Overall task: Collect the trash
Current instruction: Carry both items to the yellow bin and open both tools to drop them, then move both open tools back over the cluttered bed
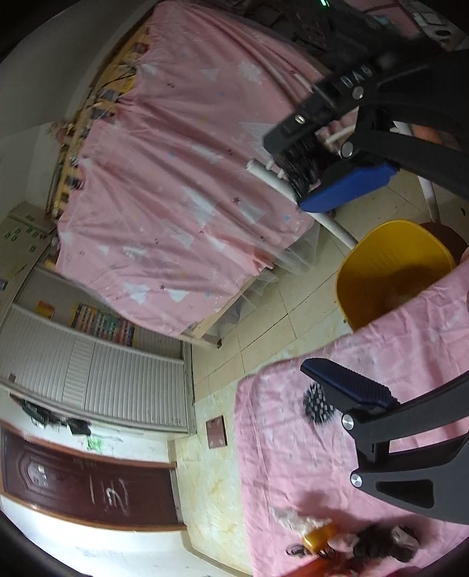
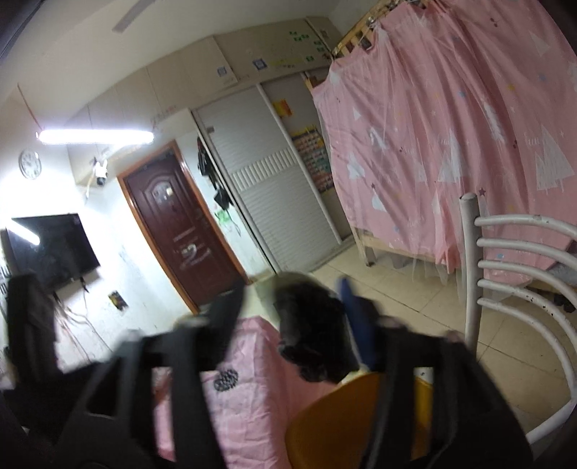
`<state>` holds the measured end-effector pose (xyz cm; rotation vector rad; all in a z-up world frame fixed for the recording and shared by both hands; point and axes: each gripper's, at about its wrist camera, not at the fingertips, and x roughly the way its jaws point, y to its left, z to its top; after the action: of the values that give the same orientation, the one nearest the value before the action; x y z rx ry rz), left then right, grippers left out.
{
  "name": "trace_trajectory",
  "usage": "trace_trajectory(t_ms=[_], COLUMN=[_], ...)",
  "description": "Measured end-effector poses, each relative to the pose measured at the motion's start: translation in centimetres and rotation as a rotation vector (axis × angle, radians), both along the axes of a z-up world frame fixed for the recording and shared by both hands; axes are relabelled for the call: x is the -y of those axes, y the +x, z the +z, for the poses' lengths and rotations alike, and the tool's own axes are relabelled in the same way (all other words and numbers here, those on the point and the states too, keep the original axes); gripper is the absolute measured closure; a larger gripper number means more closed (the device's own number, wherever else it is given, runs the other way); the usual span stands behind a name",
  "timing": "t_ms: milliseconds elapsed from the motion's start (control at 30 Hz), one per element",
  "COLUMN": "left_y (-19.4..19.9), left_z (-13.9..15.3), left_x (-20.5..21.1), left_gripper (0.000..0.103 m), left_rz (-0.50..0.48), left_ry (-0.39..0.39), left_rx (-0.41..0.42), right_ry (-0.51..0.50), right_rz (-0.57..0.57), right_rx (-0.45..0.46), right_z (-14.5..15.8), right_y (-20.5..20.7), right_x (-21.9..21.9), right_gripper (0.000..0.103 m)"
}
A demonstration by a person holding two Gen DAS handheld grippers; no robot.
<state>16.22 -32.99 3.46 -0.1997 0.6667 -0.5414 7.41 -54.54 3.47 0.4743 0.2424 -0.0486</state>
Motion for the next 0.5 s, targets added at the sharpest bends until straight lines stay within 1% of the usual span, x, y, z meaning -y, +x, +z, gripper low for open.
trace_trajectory(t_ms=[133,267,367,500], left_y=[-1.0,-1.9,-2.3,-2.9], left_z=[1.3,2.6,3.4,4.2], left_x=[-2.9,-6.0,-8.2,-10.7], left_gripper=[0.026,0.025,0.024,0.023], left_rz=[0.041,0.089,0.116,0.154], left_ry=[-0.033,-0.059,-0.089,-0.089], left_rx=[0.012,0.034,0.031,0.041], right_ry=[-0.03,-0.04,-0.051,-0.073], right_rz=[0.001,0.016,0.031,0.059], right_rx=[-0.018,-0.016,-0.011,-0.01], right_z=[-0.2,-0.1,0.1,0.5], right_y=[0.6,0.7,0.8,1.2], right_x=[-1.0,-1.6,-2.4,-3.8], right_gripper=[0.034,0.034,0.034,0.034])
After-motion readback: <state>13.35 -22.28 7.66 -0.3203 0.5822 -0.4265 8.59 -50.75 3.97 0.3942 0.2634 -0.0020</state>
